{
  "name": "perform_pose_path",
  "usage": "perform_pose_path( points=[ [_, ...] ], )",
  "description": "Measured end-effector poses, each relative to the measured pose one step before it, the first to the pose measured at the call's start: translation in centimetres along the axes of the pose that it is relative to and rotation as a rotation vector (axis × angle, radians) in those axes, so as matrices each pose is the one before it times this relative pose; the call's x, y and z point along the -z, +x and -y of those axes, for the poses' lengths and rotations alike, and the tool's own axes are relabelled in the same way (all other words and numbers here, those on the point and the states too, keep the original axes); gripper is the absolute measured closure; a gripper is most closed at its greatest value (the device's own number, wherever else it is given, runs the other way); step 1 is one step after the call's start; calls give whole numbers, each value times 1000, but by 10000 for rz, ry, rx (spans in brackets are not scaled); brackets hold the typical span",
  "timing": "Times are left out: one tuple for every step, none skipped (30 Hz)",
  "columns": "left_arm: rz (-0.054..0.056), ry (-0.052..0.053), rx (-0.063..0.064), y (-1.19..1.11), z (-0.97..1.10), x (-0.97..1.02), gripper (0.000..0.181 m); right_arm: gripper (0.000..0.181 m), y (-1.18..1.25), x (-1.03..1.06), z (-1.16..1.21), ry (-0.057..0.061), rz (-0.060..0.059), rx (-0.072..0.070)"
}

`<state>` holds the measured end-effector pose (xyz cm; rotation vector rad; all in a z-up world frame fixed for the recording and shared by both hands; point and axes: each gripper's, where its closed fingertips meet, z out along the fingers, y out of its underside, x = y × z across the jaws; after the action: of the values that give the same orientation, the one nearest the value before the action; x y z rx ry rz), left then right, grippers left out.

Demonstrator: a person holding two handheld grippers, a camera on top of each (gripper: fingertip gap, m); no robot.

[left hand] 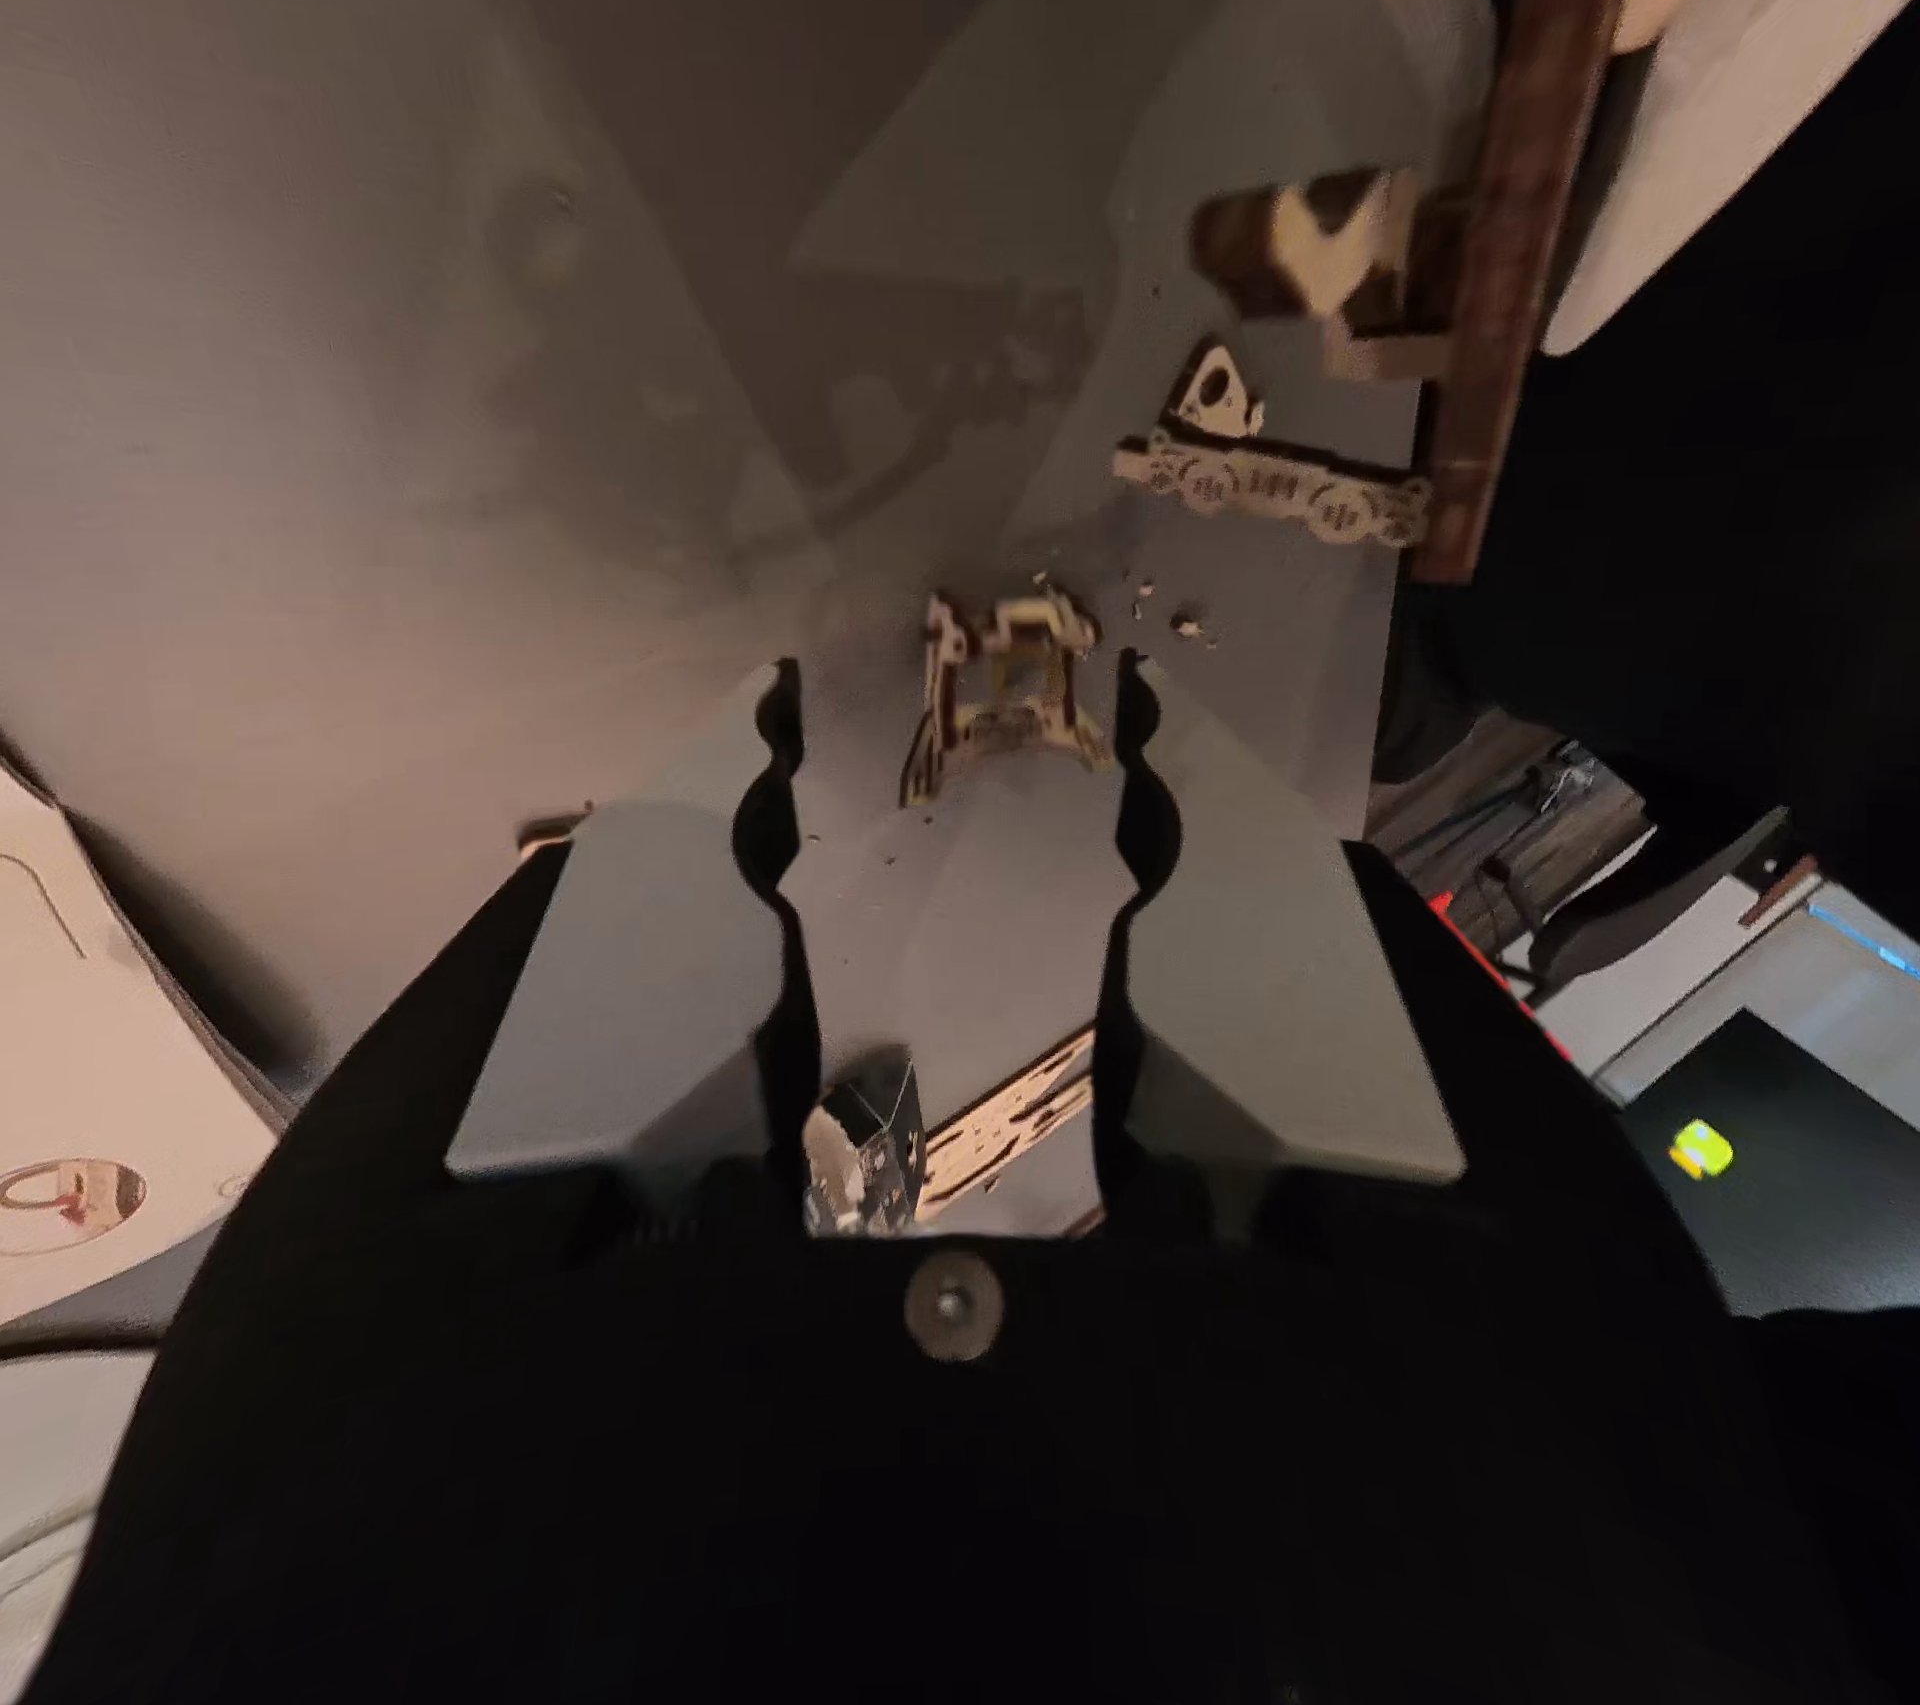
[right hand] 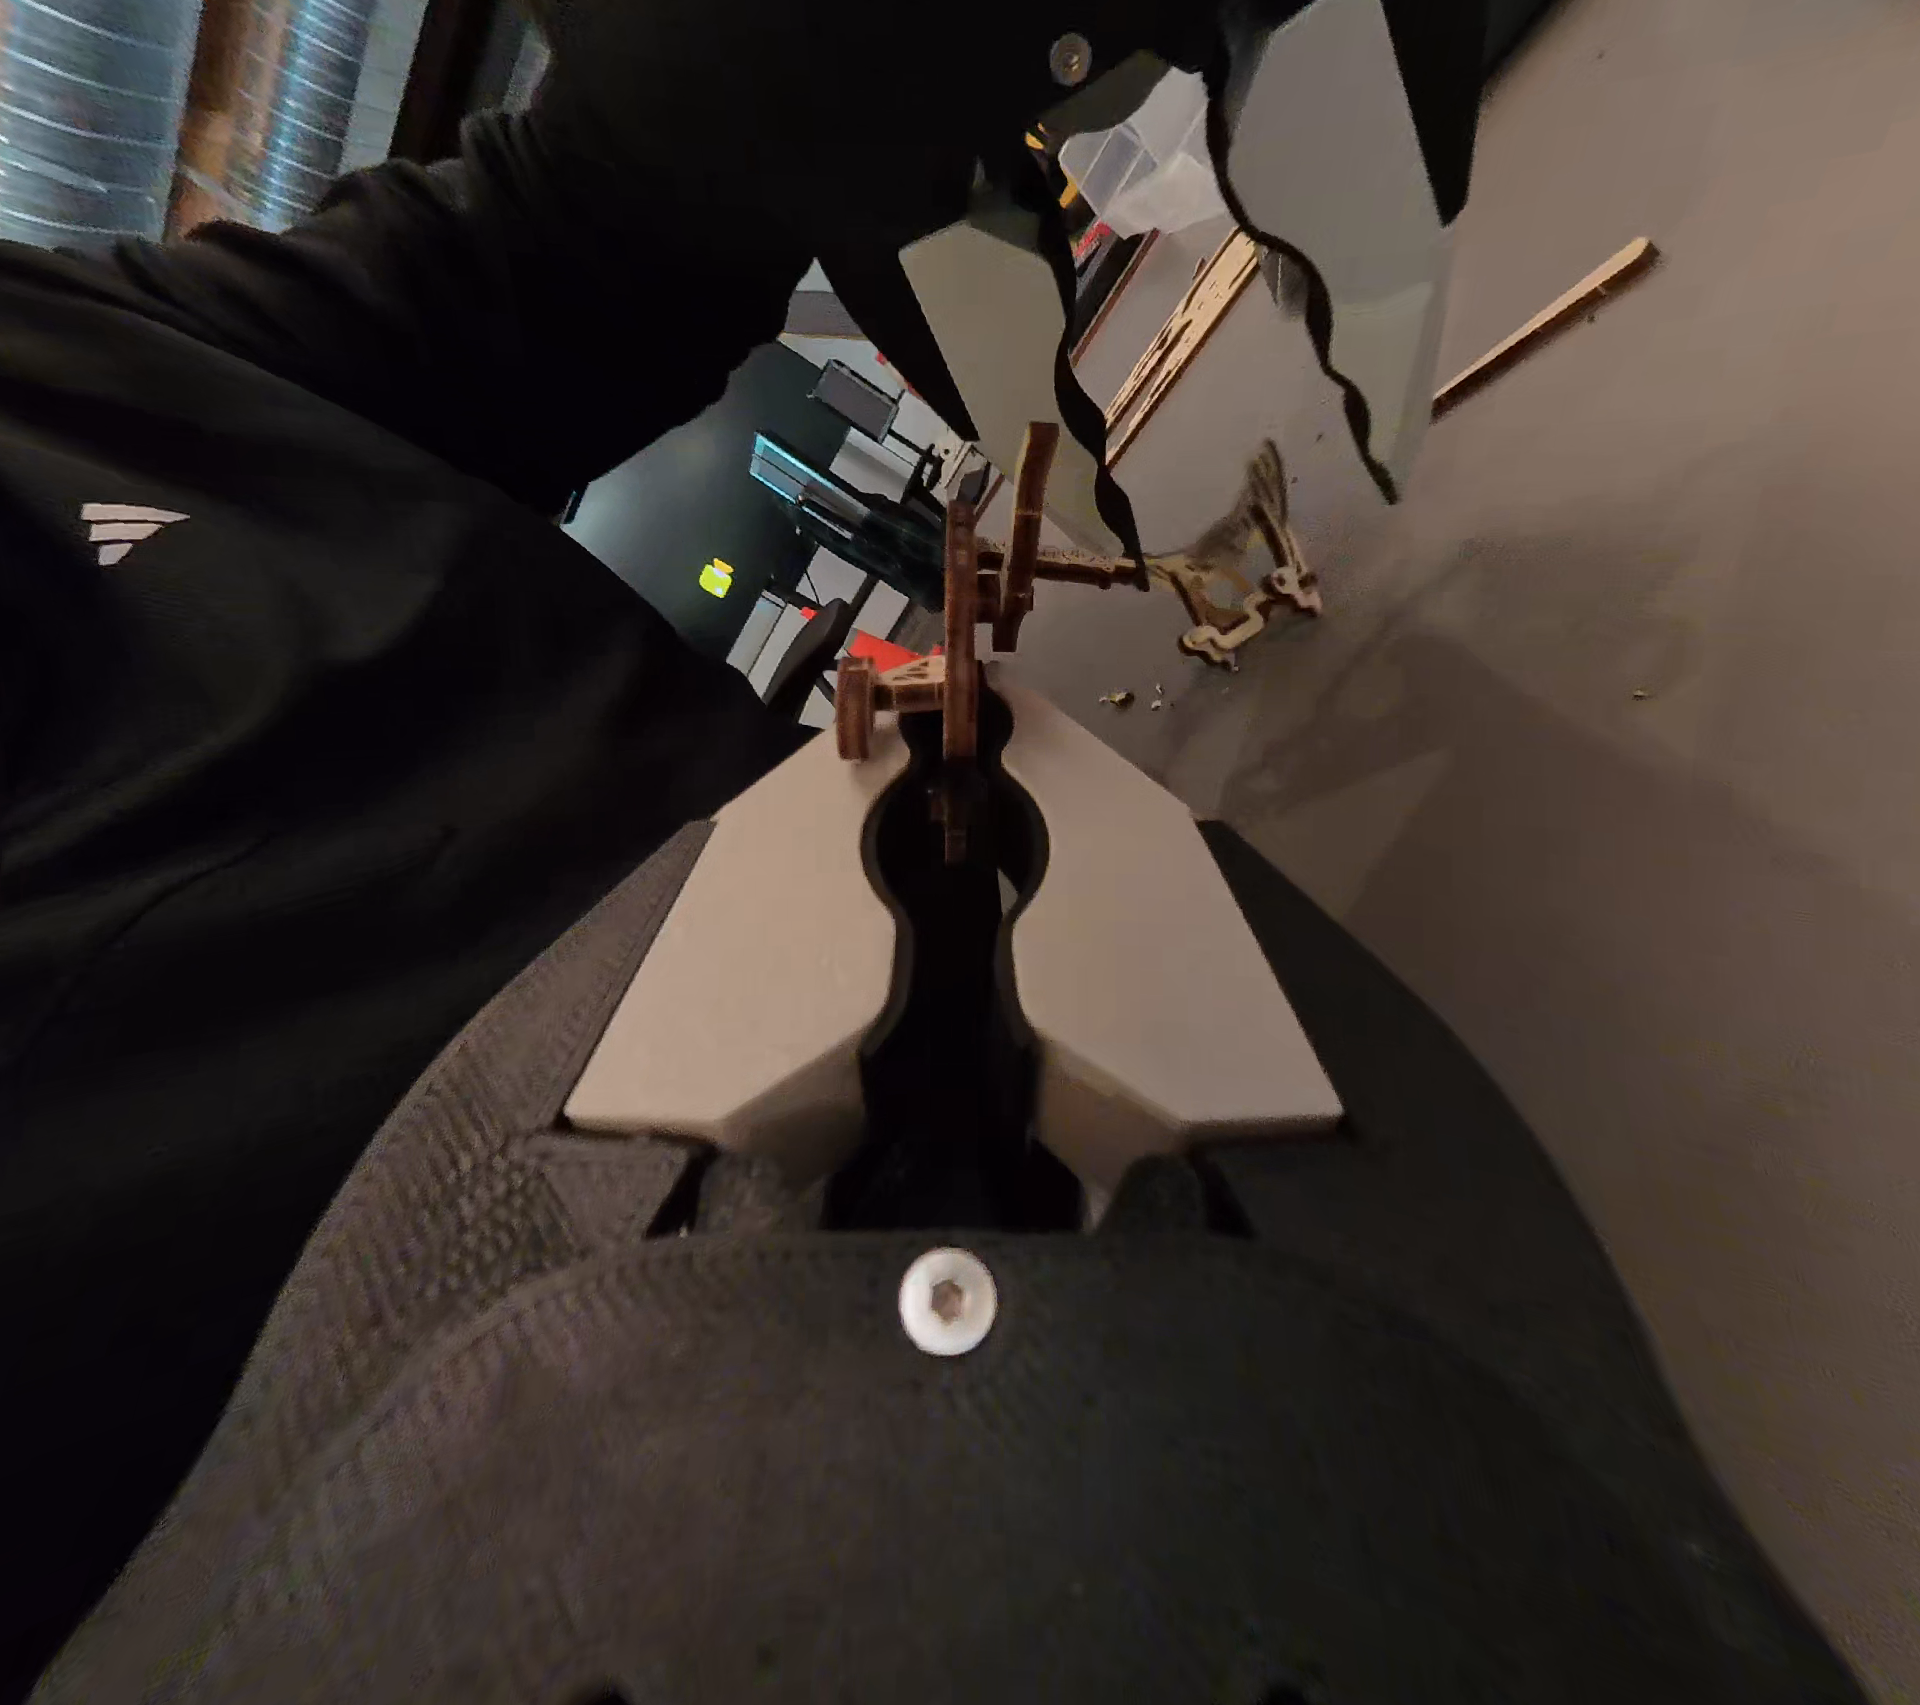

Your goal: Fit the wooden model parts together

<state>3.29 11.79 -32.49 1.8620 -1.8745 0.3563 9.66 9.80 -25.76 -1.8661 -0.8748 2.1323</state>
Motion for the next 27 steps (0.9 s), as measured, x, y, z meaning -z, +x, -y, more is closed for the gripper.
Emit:
perform_pose_path(
  points=[
    [-87, 271, 106, -9, 178, 87, 118, 181, -95, 110, 227, 157, 101, -42],
    [-79, 351, 134, 8, 187, 230, 115, 181, -159, 175, 323, 197, 119, -16],
    [136, 475, 156, -267, 288, 423, 113, 181, -139, 178, 283, 175, 89, 4],
    [91, 501, 159, -103, 209, 574, 110, 181, -131, 191, 300, 192, 53, 29],
    [-82, 630, 141, 271, 292, 722, 108, 181, -167, 172, 353, 214, 69, 50],
    [-45, 901, 193, 242, 667, 868, 108, 181, -211, 131, 361, 192, 69, 86],
    [8, 899, 254, 221, 667, 838, 109, 181, -160, 88, 357, 168, 9, 142],
    [-16, 764, 127, 439, 407, 718, 109, 181, -144, 21, 321, 125, -31, 146],
    [2, 805, 37, 507, 424, 655, 110, 181, -274, -82, 305, 112, 41, 142],
    [-20, 862, 140, 522, 494, 603, 115, 181, -353, -144, 348, 154, 84, 159],
    [-307, 810, 172, 1004, 388, 439, 118, 181, -212, -192, 351, 156, 20, 113],
    [-451, 861, 49, 1388, 477, 275, 124, 181, 37, -213, 227, 93, -108, 100],
    [-212, 845, 96, 959, 466, 71, 128, 181, 80, -286, 16, -27, -136, 170],
    [-94, 584, 222, 619, 79, -146, 129, 181, -38, -344, -107, -80, -46, 140],
    [-10, 336, 58, 540, -231, -332, 130, 181, -119, -360, -33, -9, 47, 73],
    [153, 381, -77, 324, -66, -411, 132, 181, -150, -339, -20, 5, 74, 79],
    [106, 288, 130, 176, -114, -428, 133, 181, -184, -331, -44, -38, 52, 159],
    [-11, 310, 156, 226, -45, -369, 139, 181, -120, -291, -17, -51, -11, 181],
    [-60, 507, 34, 278, 250, -215, 151, 181, -98, -258, -3, -39, -15, 93],
    [-127, 328, 17, 347, -5, -154, 164, 181, -85, -205, -1, -17, -5, 39],
    [105, 168, 26, -48, -166, -60, 173, 181, 2, -190, -39, -3, -66, 66],
    [134, 187, 52, -145, -123, 10, 177, 181, 49, -180, -64, -30, -118, 91],
    [-73, 188, 51, 198, -131, 22, 180, 180, -75, -177, 25, -7, -46, 93],
    [57, 233, -17, 113, -27, 164, 180, 179, -143, -218, 22, -44, 10, 27],
    [143, 136, -65, 57, -81, 308, 180, 173, 5, -258, -20, -78, -85, 4],
    [126, -1, -203, 189, -216, 413, 180, 166, 65, -290, -123, -129, -135, 40],
    [379, -142, -245, -118, -339, 566, 180, 157, 100, -283, -241, -179, -135, 23]
  ],
)
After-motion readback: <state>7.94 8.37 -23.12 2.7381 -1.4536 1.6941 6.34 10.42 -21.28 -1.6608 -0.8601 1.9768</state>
